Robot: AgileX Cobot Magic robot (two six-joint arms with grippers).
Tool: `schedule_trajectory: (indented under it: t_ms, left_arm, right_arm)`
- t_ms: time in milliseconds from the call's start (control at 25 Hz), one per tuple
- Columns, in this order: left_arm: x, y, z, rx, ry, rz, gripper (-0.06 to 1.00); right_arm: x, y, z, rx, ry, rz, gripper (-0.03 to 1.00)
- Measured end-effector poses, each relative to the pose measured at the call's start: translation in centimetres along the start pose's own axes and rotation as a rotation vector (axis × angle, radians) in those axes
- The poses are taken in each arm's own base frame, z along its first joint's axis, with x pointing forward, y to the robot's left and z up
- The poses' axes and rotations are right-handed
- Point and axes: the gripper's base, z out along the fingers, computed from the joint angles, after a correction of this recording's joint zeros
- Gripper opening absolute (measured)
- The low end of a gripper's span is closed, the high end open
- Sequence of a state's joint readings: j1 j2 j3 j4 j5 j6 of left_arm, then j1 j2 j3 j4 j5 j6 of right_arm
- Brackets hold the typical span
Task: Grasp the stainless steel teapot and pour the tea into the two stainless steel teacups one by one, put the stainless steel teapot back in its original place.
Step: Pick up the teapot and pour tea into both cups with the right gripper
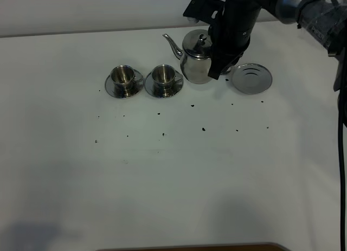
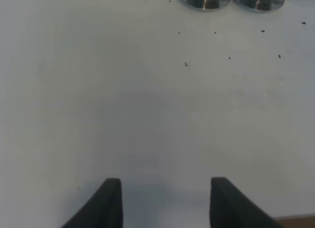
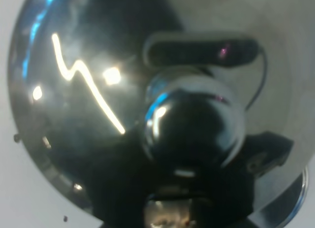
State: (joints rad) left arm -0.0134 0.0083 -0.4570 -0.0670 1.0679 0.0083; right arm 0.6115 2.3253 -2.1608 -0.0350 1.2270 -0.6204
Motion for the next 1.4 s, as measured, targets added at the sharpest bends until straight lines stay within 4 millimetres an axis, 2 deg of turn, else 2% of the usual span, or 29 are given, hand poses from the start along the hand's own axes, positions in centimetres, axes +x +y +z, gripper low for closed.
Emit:
schedule_trajectory:
  t_ms: [280,680,840,1040,1400]
  left_arm:
    - [0.0,0.0,0.0,0.000,0.000,0.000,0.47]
    - [0.0,0.0,0.0,0.000,0.000,0.000,0.47]
    - [0.0,0.0,0.0,0.000,0.000,0.000,0.47]
    - [0.0,0.0,0.0,0.000,0.000,0.000,0.47]
    - [0.0,0.0,0.0,0.000,0.000,0.000,0.47]
  right_arm:
    - [-1.6,2.1,-0.1,0.155,0.099,-0.162,0.19]
    - [-1.6,2.2,1.8,0.229,0.193,-0.234,0.19]
    - [-2.1,2.6,1.9,0.286,0.231,-0.287,0.19]
    - [-2.6,3.7,3.3,0.297,0.263,-0.334,0.19]
    - [-3.1,4.1,3.1,0.362,0.295,-0.384,0.19]
